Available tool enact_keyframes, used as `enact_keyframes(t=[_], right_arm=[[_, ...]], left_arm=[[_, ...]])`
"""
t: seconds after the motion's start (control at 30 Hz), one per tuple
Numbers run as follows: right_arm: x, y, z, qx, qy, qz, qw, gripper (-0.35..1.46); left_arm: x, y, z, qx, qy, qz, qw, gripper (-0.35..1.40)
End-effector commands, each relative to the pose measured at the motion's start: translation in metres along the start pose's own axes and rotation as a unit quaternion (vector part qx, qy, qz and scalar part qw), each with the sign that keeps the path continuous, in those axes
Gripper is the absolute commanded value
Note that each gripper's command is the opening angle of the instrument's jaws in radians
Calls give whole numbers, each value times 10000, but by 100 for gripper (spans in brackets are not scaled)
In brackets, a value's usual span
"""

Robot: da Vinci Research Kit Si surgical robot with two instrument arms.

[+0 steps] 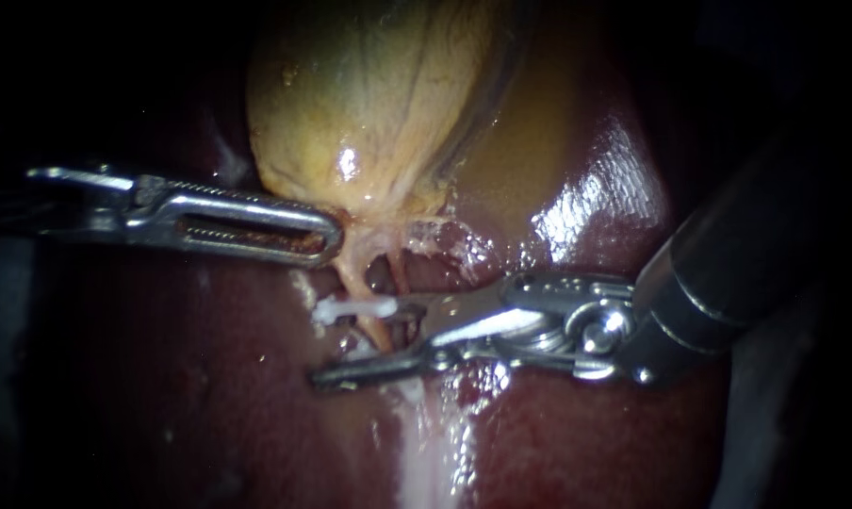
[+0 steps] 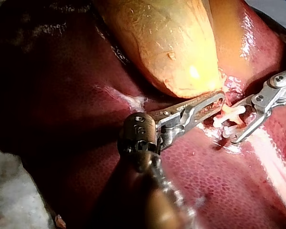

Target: Going back third clip left tube

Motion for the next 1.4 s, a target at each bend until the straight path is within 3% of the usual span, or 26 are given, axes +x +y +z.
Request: enact_keyframes(t=[0.03,0.5,0.73,0.93,1.4], right_arm=[[1,1,-4,-9,8,8,10000,50],[22,-4,-72,-125,75,70,9999,50],[23,-11,-96,-64,52,-68,9999,49],[25,-16,-118,-14,32,-377,9993,49],[37,-22,-180,-5,20,-1211,9926,49]], left_arm=[[0,0,-1,-2,-1,0,10000,-35],[0,0,-2,-6,-4,0,10000,-35],[0,0,-3,-7,-5,0,10000,-35],[0,0,-3,-7,-5,0,10000,-35],[1,0,-2,-6,-4,0,10000,-35]])
